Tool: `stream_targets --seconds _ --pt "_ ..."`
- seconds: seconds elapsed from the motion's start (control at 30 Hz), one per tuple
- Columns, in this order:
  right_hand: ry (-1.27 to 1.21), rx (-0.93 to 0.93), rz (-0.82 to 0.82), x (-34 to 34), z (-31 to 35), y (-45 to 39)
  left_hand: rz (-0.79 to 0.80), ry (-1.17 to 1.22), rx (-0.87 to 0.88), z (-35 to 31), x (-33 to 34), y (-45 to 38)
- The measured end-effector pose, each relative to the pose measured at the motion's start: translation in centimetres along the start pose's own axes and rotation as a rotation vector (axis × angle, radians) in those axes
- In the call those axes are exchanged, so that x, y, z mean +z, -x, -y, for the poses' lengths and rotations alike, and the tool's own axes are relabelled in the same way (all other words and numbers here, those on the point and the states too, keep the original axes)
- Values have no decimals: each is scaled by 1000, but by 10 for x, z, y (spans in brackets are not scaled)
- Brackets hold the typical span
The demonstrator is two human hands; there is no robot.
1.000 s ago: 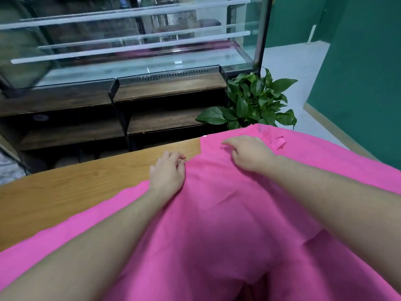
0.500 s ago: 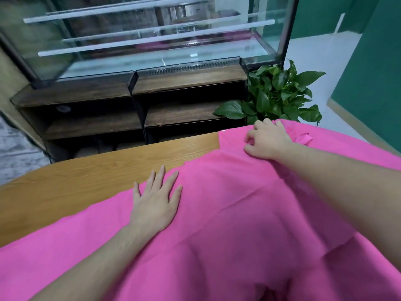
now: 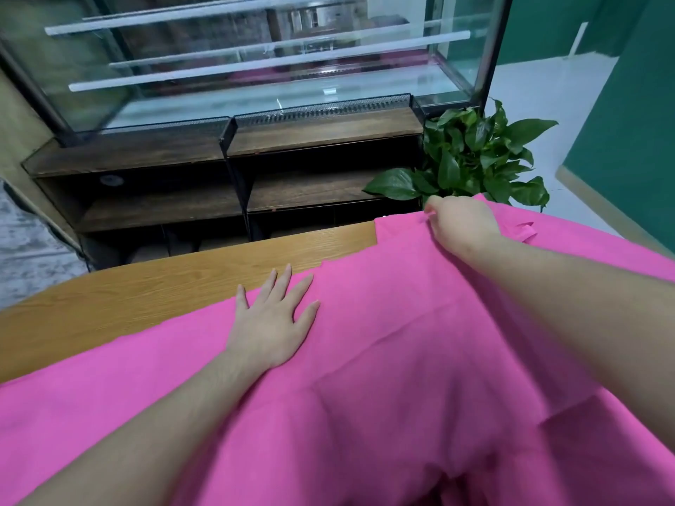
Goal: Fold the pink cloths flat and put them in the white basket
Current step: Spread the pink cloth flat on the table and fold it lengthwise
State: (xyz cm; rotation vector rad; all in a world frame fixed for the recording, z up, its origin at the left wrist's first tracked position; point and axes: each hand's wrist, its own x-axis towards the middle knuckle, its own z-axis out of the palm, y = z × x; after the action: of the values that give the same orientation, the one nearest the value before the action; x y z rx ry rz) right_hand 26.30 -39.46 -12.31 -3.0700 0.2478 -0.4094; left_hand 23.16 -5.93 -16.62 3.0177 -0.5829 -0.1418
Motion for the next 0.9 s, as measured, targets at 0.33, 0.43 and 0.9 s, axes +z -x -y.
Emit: stream_targets --seconds 0.33,0.43,0.9 --pt "-204 -219 422 -22 89 120 -75 50 0 -7 -8 8" --pt "-217 -153 399 -28 86 152 -45 245 -72 -34 -12 55" --pt "-140 -144 425 -37 59 226 1 -31 0 -62 20 180"
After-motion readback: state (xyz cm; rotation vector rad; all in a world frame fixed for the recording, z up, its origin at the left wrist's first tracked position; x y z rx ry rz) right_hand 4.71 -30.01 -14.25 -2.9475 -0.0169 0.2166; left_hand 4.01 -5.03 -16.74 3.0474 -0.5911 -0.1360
